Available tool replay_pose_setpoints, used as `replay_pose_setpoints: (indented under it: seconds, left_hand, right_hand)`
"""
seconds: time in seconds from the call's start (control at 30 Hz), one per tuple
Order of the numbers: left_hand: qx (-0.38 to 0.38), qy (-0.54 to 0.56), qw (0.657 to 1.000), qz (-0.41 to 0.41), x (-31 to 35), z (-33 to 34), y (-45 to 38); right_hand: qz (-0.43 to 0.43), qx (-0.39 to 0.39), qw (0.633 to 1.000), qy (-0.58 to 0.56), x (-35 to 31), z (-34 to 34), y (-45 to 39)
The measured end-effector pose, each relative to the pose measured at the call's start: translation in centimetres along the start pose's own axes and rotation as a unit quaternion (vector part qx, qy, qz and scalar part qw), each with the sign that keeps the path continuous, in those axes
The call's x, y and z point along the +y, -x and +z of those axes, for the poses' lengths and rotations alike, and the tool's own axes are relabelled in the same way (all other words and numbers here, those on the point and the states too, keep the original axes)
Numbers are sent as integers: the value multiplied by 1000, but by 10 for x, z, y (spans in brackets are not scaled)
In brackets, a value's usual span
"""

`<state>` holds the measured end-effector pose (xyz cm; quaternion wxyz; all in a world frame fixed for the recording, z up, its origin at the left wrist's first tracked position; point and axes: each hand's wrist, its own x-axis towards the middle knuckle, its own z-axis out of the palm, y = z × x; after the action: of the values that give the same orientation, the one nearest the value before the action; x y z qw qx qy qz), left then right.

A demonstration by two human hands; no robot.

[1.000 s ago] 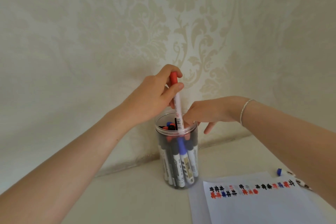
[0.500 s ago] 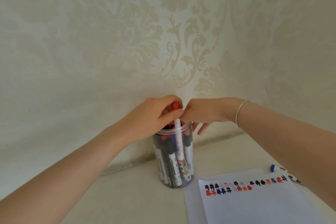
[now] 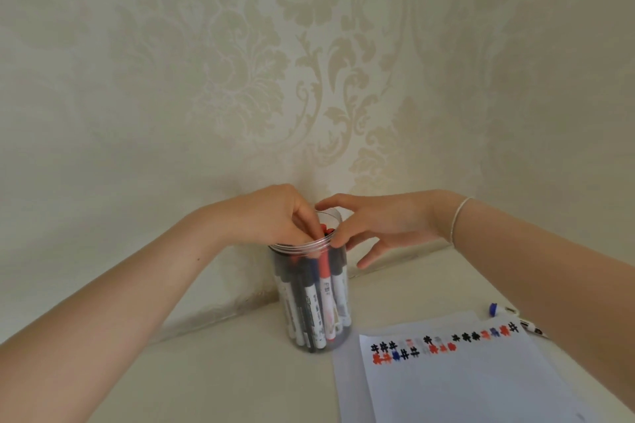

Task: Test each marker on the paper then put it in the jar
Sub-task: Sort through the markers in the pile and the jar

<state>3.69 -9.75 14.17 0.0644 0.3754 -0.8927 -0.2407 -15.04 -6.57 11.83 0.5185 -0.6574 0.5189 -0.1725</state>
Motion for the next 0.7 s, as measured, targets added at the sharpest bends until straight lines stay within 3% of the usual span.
replay_pose_setpoints:
  seconds: [0.13,0.27,0.33,0.43,0.5,0.6,0.7]
  left_hand:
    - [-111,-93,989,-15,10,-7,-10]
    - [-168,-162,971,-59,21,-13,-17]
    - [-115,-186,974,-52,29,-17,-20]
    - [127,-193,973,19,54,-4,-25]
    - [251,-101,956,111,77,28,-27]
    - [252,31,950,182,96,91,-40]
    - [205,129,957,159,95,144,-66]
  right_hand:
    - [-26,42,999,-22,8,12,-3]
    - [-61,94,993,-34,14,25,-2]
    - [-85,129,988,-32,18,34,0]
    - [-125,229,965,21,33,43,4]
    - [-104,307,940,103,50,42,13]
    - [22,383,882,274,86,31,34]
    - [167,392,803,418,125,15,61]
